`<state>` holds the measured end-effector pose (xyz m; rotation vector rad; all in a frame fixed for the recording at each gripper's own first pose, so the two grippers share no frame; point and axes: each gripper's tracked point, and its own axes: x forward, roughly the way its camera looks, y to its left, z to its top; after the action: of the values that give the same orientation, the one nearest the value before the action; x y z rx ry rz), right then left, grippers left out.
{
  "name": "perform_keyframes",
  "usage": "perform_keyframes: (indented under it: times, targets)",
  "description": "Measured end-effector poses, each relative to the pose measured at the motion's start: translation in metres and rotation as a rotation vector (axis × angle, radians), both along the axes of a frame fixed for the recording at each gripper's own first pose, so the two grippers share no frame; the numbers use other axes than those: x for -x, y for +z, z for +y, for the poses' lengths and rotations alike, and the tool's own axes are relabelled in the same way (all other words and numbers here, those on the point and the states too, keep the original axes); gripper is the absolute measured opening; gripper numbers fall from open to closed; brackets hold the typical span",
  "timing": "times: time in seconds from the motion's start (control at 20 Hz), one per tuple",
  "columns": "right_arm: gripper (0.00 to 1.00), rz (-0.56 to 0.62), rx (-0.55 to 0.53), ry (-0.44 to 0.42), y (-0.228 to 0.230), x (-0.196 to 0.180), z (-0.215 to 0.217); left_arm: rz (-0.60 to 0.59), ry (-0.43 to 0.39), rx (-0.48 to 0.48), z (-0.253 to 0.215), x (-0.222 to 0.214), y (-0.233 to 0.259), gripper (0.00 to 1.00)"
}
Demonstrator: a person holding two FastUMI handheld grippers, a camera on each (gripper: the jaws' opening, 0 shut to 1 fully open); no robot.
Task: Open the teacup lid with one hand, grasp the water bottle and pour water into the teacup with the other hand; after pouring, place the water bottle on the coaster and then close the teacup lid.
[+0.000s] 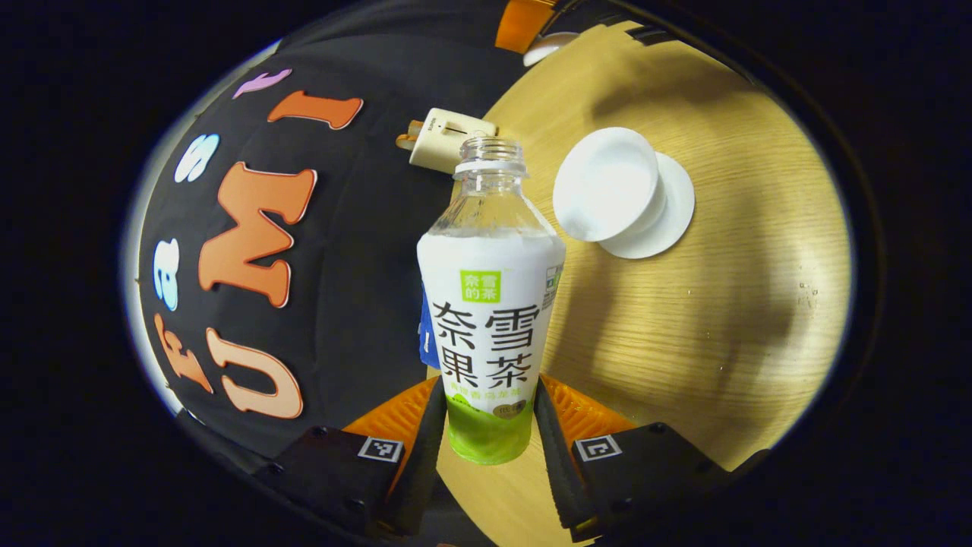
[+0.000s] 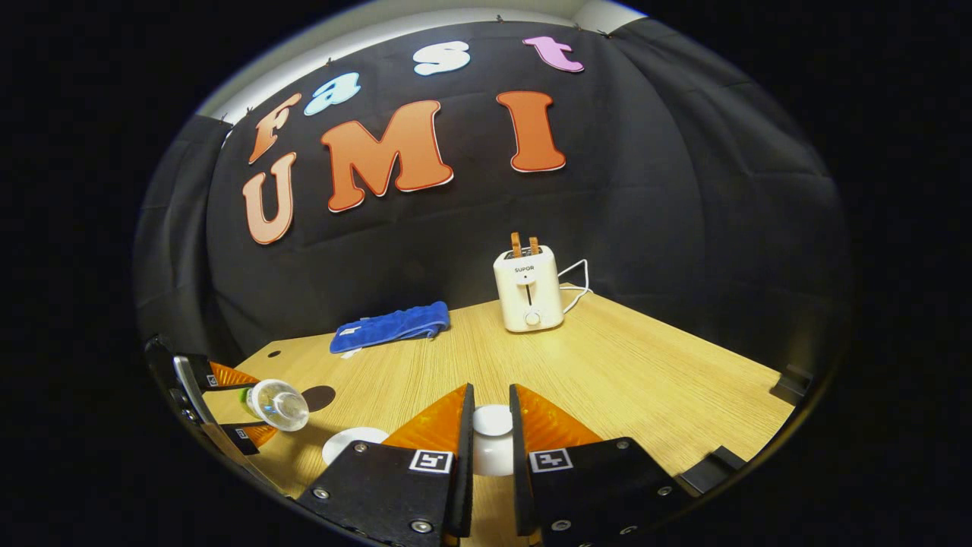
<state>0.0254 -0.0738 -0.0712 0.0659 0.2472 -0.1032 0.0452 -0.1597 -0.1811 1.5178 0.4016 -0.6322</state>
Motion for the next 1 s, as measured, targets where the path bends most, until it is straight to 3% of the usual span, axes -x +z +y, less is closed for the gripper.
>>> perform_keyframes:
  times: [0.35, 1.0]
  targets:
    - [0.23, 0.005, -0.007, 0.002, -0.001, -0.001, -0.002, -0.02, -0.098, -0.165, -0.001, -0.003, 0.007, 0.65]
    - [0.23, -0.001, -0.018, 0.0, 0.002, 0.001, -0.005, -0.042, -0.171, -0.382, 0.008, -0.014, 0.015, 0.65]
